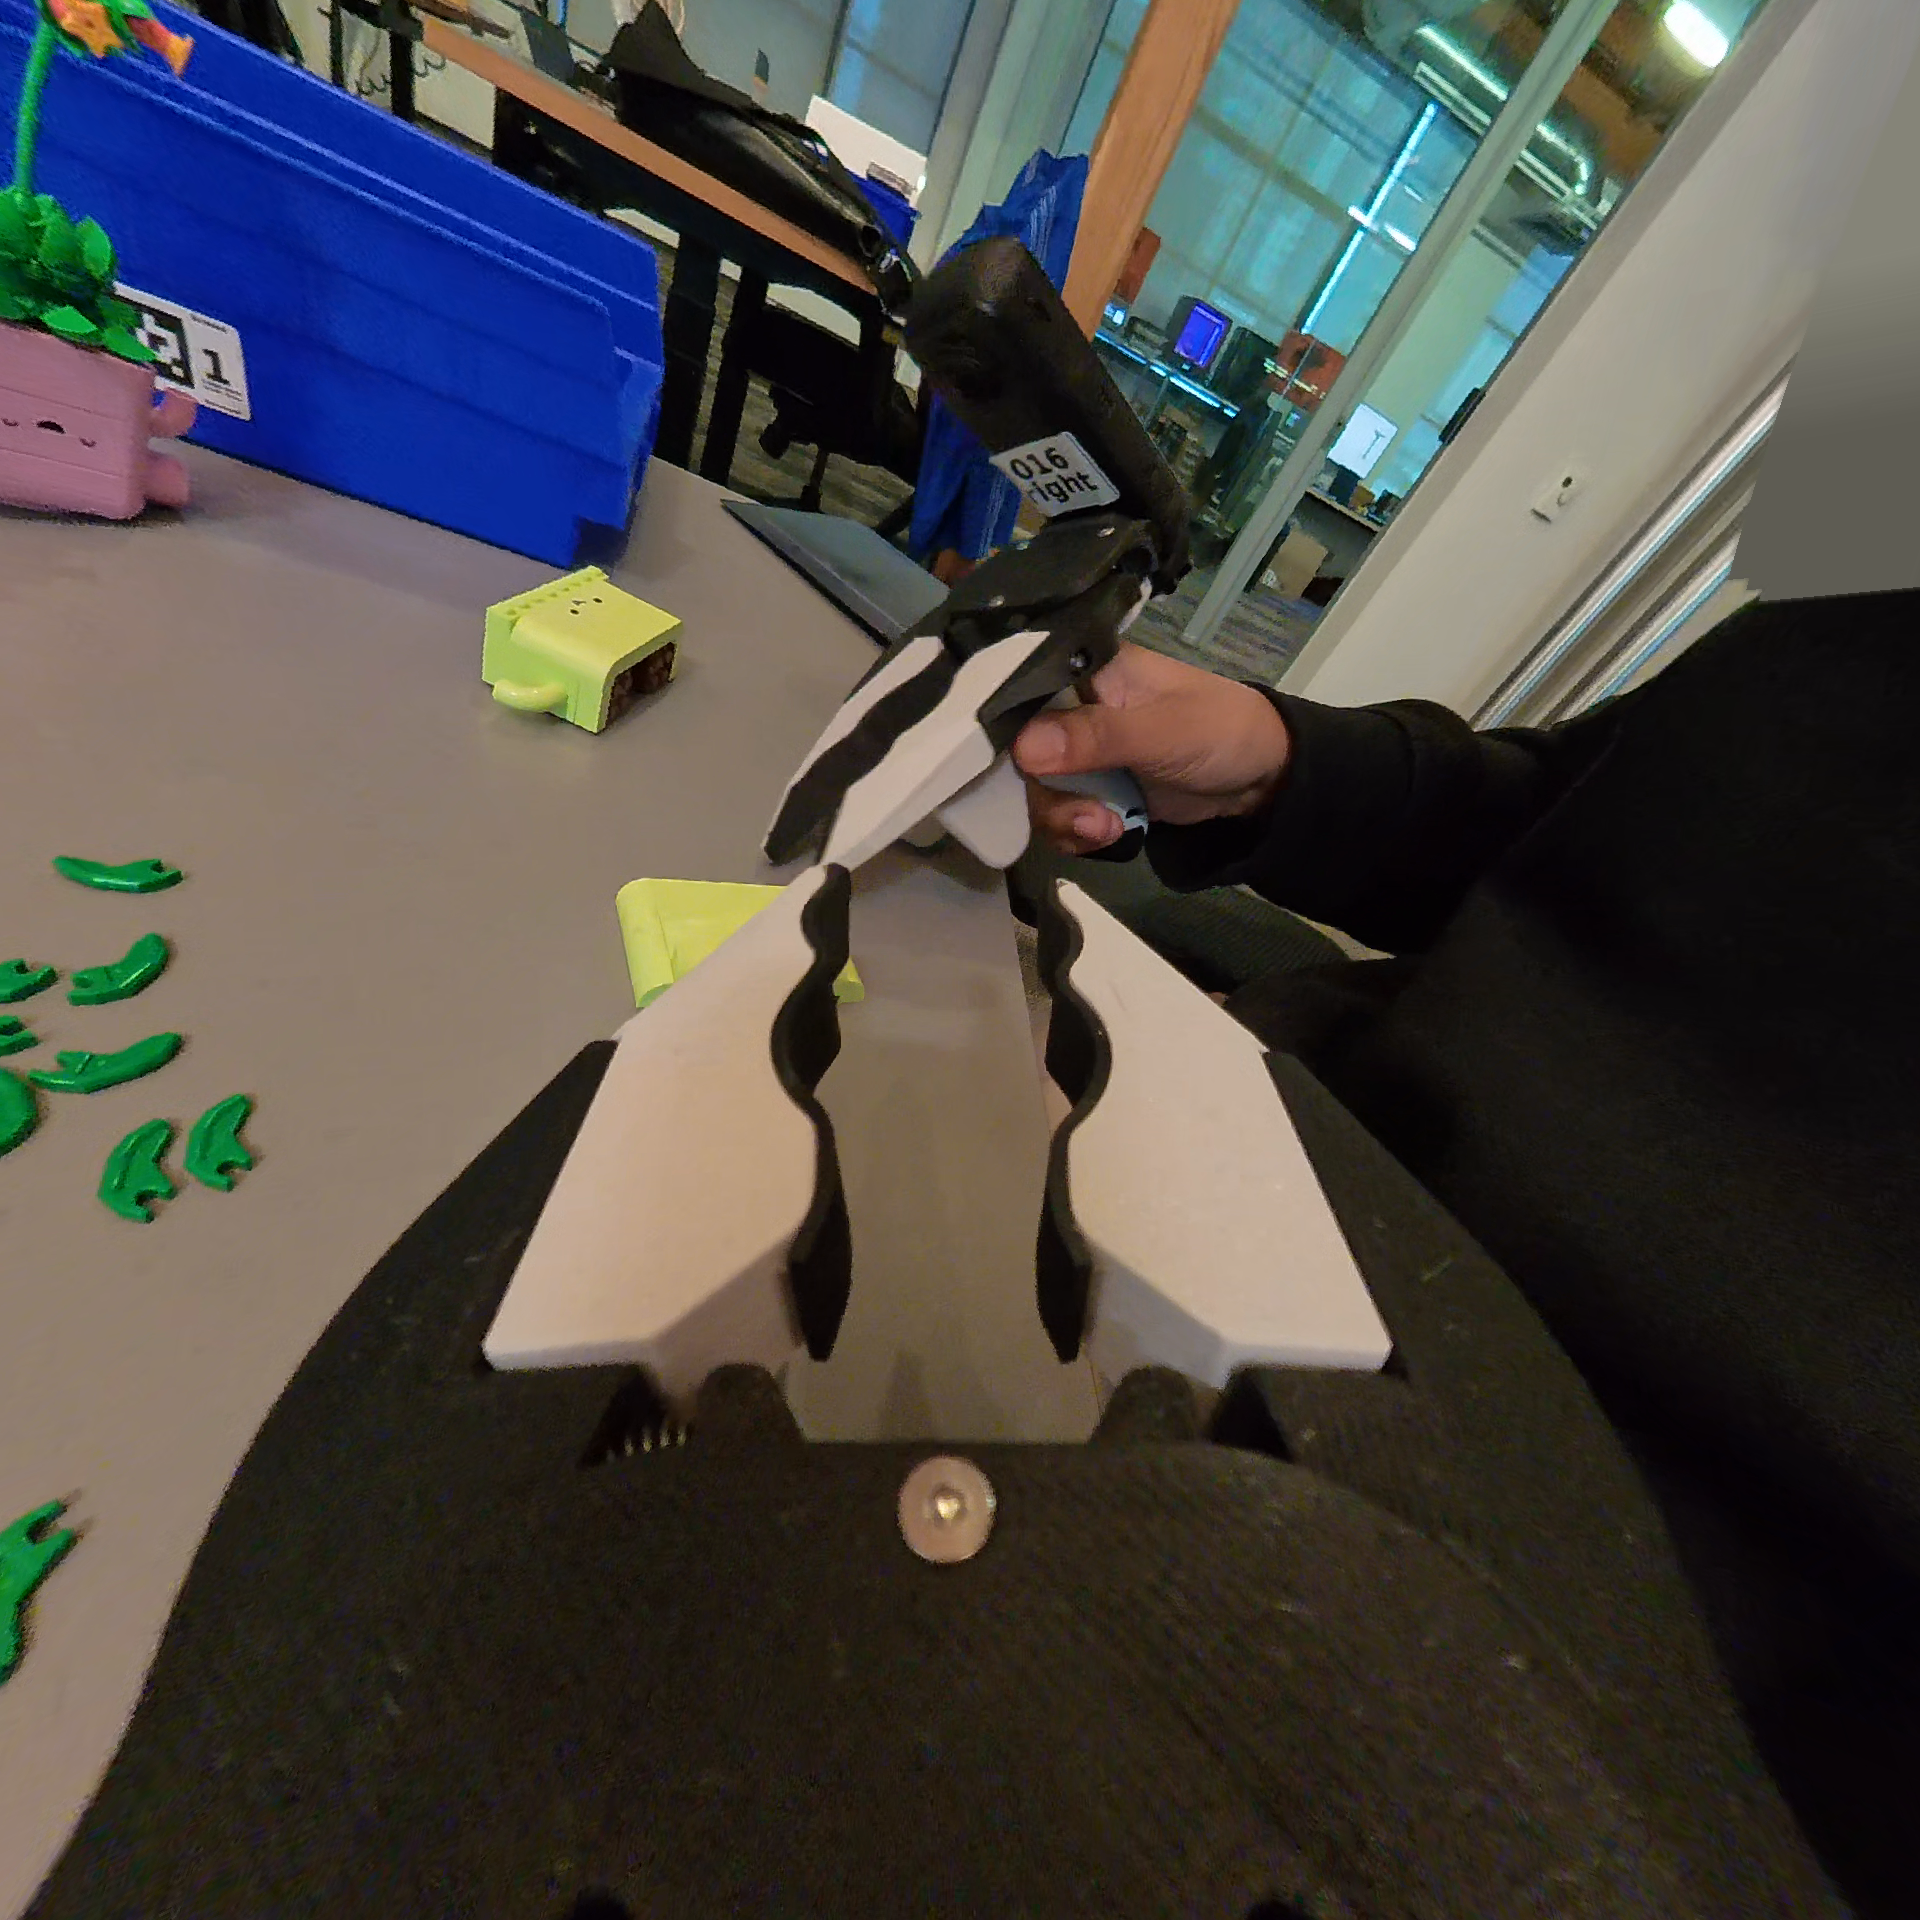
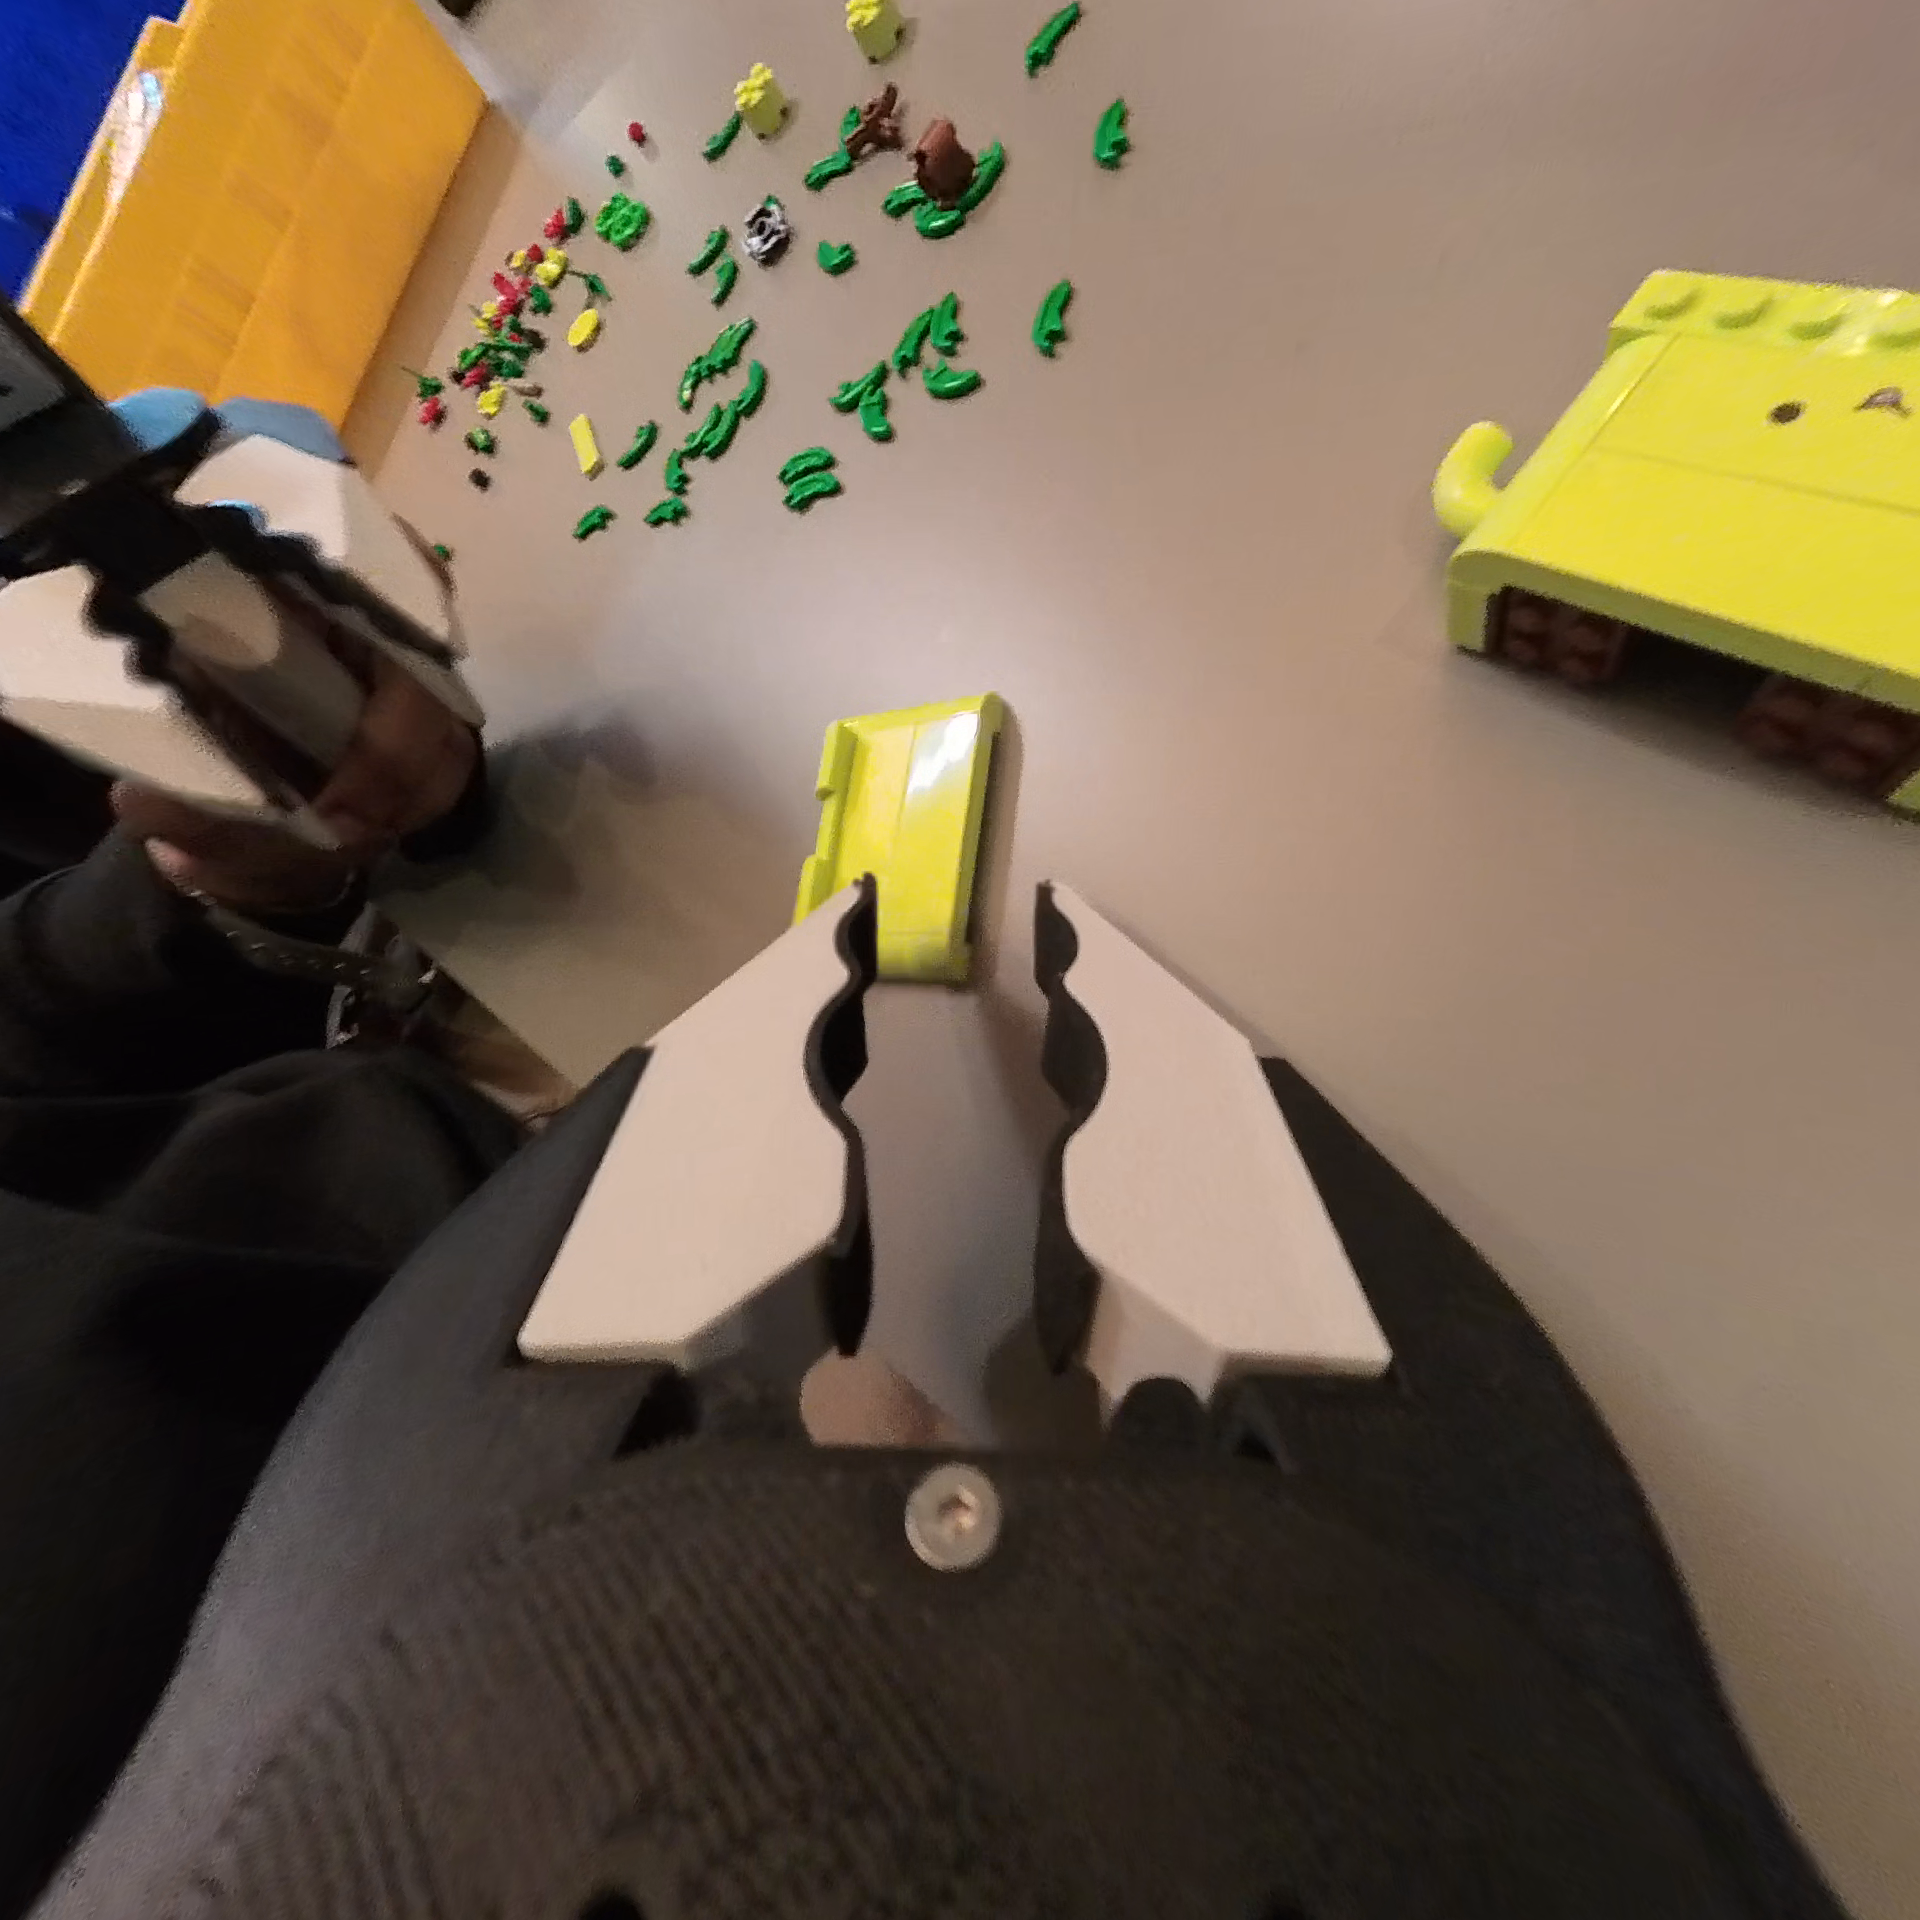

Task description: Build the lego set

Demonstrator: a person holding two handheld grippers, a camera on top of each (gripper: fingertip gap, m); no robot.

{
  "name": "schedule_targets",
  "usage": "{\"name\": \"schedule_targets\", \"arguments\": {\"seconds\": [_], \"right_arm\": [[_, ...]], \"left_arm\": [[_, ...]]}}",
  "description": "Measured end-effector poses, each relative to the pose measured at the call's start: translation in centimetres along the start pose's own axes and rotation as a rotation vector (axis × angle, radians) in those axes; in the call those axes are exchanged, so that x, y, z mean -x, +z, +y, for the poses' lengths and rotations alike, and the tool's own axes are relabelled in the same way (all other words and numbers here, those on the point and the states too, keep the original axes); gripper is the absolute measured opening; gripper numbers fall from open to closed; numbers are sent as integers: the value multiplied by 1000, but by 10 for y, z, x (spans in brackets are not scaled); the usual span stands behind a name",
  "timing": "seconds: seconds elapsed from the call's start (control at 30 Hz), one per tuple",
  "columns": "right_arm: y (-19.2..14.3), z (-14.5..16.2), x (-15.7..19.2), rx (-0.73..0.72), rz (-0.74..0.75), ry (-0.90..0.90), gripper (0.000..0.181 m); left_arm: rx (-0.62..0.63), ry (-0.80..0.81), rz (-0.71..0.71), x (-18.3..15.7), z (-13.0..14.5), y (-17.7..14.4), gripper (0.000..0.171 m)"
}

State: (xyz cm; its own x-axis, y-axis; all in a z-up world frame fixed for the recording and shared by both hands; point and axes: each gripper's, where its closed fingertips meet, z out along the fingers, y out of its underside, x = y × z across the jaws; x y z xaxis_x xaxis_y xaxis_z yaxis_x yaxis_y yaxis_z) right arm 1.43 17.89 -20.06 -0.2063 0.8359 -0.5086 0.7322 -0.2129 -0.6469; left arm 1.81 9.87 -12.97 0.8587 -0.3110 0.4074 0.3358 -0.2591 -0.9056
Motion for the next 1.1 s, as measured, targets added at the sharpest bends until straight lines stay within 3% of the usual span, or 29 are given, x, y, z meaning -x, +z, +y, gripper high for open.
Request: {"name": "schedule_targets", "arguments": {"seconds": [0.17,0.33,0.47,0.7,0.83,1.1], "right_arm": [[7,16,21,31,-34,-42,29],[28,21,83,31,-224,-160,33],[21,-12,65,-102,-90,-281,29],[19,-80,27,-328,82,-412,42],[35,-87,30,-327,-3,-391,47],[16,-89,44,-435,-117,-403,45]], "left_arm": [[-54,37,-19,0,-7,-4,33],[-126,91,-140,14,-19,-16,36],[-156,81,-194,24,-23,-22,37],[-182,8,-243,38,-25,-27,36],[-186,-3,-248,39,-25,-28,37],[-106,21,-263,39,-17,-19,38]]}}
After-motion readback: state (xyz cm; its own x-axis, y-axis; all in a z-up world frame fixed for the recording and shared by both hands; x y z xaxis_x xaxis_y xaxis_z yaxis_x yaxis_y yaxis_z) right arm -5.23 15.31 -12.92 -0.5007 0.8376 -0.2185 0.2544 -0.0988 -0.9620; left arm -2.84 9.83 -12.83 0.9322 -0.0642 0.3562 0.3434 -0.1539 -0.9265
